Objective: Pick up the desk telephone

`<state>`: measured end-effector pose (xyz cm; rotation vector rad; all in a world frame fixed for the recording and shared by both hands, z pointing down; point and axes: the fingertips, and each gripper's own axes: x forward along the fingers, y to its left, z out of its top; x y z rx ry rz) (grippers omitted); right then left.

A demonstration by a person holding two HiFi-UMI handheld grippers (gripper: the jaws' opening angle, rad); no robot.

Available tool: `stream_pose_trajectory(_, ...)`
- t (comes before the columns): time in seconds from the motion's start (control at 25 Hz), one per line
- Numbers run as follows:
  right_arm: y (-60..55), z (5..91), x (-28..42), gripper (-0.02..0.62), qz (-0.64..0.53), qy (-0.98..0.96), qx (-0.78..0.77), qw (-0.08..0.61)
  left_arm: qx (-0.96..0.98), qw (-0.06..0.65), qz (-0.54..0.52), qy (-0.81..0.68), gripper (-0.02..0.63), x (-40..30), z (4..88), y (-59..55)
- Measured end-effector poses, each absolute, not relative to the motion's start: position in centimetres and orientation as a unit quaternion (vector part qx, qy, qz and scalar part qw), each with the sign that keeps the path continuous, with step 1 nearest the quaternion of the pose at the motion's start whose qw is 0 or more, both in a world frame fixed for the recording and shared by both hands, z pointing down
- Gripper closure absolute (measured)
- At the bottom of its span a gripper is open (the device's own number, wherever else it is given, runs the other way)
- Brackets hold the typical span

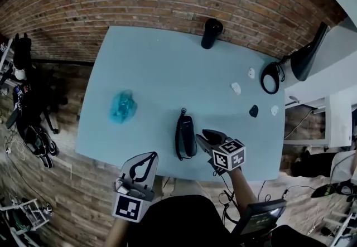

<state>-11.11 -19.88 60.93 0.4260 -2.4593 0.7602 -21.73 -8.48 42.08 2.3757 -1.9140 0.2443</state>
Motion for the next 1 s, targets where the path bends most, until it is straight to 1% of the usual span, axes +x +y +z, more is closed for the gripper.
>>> stream_pose_trajectory(0.08,-20.1,62.1,-11.2,0.469,0.297,-0.905,0.146,0.268,0.77,0.04,0.083,-0.631,0.588,-21.5,42.2,-8.9)
stream_pose_trajectory(0.28,-20.5,64.7,-11.3,0.419,0.329,-0.891,0.132,0.284,0.762,0.05,0.097,-0.638,0.588,-21.1,43.1,-9.1)
stream_pose_trajectory(0.36,-20.4,65.7,-11.3,0.391,0.343,-0.886,0.12,0.288,0.759,0.05,0.102,-0.641,0.588,-21.0,43.3,-9.2)
stream_pose_trajectory(0.44,-20.4,66.5,-11.4,0.35,0.364,-0.881,0.112,0.282,0.754,0.053,0.103,-0.646,0.588,-21.1,43.4,-9.4)
stream_pose_trajectory(0.52,-20.7,67.6,-11.4,0.347,0.373,-0.877,0.111,0.283,0.749,0.056,0.101,-0.653,0.588,-21.2,43.4,-9.6)
stream_pose_trajectory(0.76,-20.4,70.7,-11.3,0.345,0.367,-0.868,0.089,0.323,0.734,0.086,0.112,-0.665,0.588,-20.6,44.5,-9.2)
stream_pose_trajectory(0.92,-19.8,71.8,-12.1,0.33,0.358,-0.865,0.068,0.344,0.733,0.064,0.102,-0.67,0.588,-20.6,44.3,-9.7)
stream_pose_trajectory(1.0,-19.8,72.7,-12.0,0.328,0.355,-0.861,0.071,0.356,0.73,0.089,0.106,-0.669,0.588,-20.4,45.2,-9.4)
